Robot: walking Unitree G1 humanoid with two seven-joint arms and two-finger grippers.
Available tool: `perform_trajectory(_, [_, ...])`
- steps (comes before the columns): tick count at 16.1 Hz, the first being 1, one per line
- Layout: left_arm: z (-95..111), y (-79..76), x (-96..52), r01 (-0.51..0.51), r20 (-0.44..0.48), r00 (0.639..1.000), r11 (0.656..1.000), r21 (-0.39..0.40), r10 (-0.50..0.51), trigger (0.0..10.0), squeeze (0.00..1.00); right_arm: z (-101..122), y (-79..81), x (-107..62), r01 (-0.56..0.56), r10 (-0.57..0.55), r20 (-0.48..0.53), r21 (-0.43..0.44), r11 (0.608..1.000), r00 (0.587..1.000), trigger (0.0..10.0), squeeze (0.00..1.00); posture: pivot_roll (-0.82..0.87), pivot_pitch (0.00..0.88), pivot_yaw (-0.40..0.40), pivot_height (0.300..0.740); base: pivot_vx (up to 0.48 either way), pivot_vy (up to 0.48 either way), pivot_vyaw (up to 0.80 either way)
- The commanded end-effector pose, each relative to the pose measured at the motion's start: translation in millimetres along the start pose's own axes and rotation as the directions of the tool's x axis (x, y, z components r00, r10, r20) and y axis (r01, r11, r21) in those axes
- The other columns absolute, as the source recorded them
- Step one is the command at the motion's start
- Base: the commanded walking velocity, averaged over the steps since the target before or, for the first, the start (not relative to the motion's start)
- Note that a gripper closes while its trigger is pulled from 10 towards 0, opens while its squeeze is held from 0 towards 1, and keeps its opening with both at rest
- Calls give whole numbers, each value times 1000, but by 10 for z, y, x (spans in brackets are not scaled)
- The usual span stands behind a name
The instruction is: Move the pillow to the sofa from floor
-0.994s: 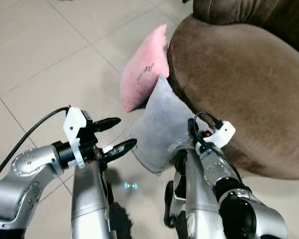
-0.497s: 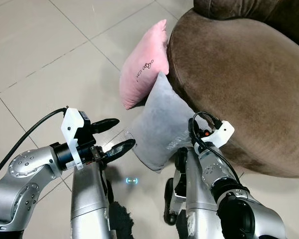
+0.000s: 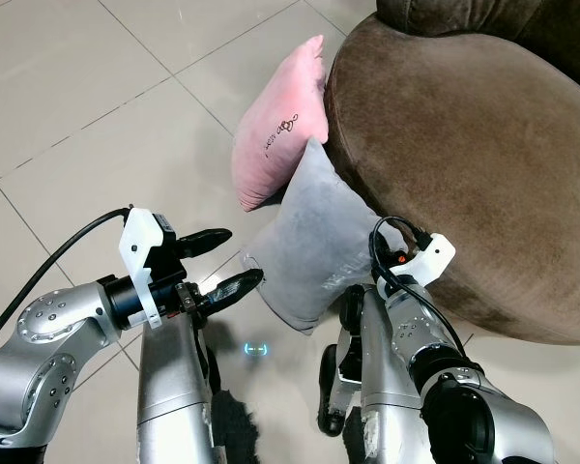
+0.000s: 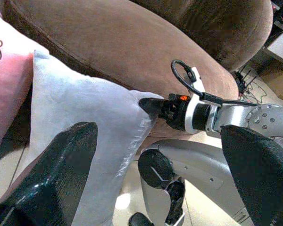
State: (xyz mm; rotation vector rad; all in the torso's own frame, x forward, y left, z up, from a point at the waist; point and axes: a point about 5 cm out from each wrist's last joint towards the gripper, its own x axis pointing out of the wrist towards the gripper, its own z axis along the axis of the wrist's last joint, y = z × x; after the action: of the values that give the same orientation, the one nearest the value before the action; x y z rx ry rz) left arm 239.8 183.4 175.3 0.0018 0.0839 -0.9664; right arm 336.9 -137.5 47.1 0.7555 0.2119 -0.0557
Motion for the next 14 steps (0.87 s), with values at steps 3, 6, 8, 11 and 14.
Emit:
perform_trajectory(3, [-27, -58, 15, 26, -16, 1000, 1000, -4, -26, 10000, 0, -80, -86, -52, 22, -21, -19, 23, 1000, 1000, 0, 0, 194, 387, -114, 518, 0, 0, 0])
perform_trajectory(6, [-63, -84, 23, 31, -18, 999, 999, -13, -31, 10000, 0, -106, -40, -52, -4, 5, -20, 21, 1000, 1000, 0, 0, 184, 375, -107, 518, 0, 0, 0])
perform_trajectory(8, [-96, -111, 68, 35, -6, 999, 999, -22, -35, 10000, 0, -108, 28, -45, -47, 47, -10, 21, 999, 999, 0, 0, 159, 338, -109, 518, 0, 0, 0])
perform_trajectory(11, [-162, -84, 175, 18, 18, 1000, 1000, -14, -18, 10000, 0, -57, 196, -13, -152, 152, 12, 22, 988, 988, 0, 0, 132, 264, -127, 518, 0, 0, 0])
perform_trajectory(14, [-250, -63, 214, -11, 7, 1000, 1000, -5, 11, 10000, 0, 31, 423, -27, -268, 267, 42, 20, 963, 963, 0, 0, 92, 196, -112, 518, 0, 0, 0])
